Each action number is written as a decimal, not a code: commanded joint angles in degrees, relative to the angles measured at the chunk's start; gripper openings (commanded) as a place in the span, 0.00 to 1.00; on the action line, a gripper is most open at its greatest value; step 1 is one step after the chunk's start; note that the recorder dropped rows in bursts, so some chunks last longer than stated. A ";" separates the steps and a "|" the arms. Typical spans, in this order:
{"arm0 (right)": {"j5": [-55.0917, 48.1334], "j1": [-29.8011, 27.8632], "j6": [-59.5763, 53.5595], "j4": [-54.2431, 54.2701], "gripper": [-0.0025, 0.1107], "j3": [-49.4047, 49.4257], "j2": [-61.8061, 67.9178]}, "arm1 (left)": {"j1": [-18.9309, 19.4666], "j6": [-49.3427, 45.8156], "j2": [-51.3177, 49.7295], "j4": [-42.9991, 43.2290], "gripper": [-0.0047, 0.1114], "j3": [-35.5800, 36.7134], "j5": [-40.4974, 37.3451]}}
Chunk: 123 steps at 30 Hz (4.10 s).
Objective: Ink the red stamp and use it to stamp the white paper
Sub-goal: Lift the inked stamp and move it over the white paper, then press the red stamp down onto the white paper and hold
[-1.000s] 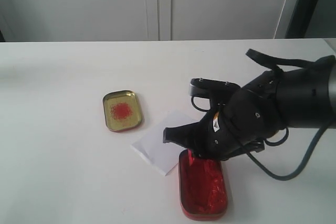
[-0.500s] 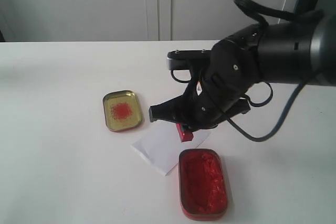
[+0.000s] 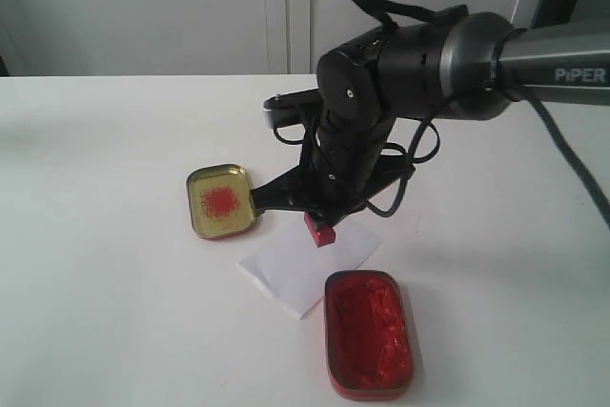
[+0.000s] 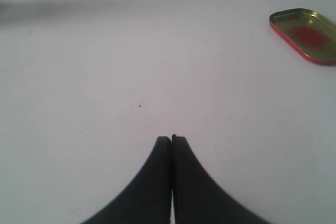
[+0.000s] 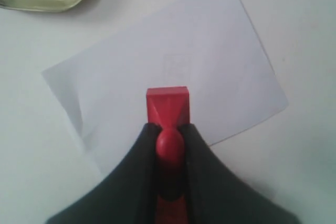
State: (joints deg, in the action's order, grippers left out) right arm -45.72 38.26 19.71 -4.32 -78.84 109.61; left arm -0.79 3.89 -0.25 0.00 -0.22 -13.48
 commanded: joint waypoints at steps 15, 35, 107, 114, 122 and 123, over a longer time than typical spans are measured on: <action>-4.60 -0.62 -1.63 -1.51 0.02 -7.28 5.93 | 0.03 0.14 0.25 0.00 0.04 0.22 0.15; -3.87 -0.62 11.58 0.97 0.02 -7.32 5.93 | 0.03 0.14 0.25 0.00 0.04 0.22 0.15; -3.95 -0.62 13.54 -1.72 0.02 -7.10 21.87 | 0.03 0.14 0.25 0.00 0.04 0.22 0.15; -3.95 -0.62 13.67 -1.72 0.02 -7.10 21.76 | 0.03 0.14 0.25 0.00 0.04 0.22 0.15; -1.91 -0.62 14.11 -1.83 0.02 -7.31 19.07 | 0.03 0.14 0.25 0.00 0.04 0.22 0.15; -1.67 -0.62 14.11 -1.83 0.02 -7.31 18.48 | 0.03 0.14 0.25 0.00 0.04 0.22 0.15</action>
State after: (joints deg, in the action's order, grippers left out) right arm -50.03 38.26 33.81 -5.49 -88.72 124.31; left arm -0.79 3.89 -0.25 0.00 -0.22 -13.48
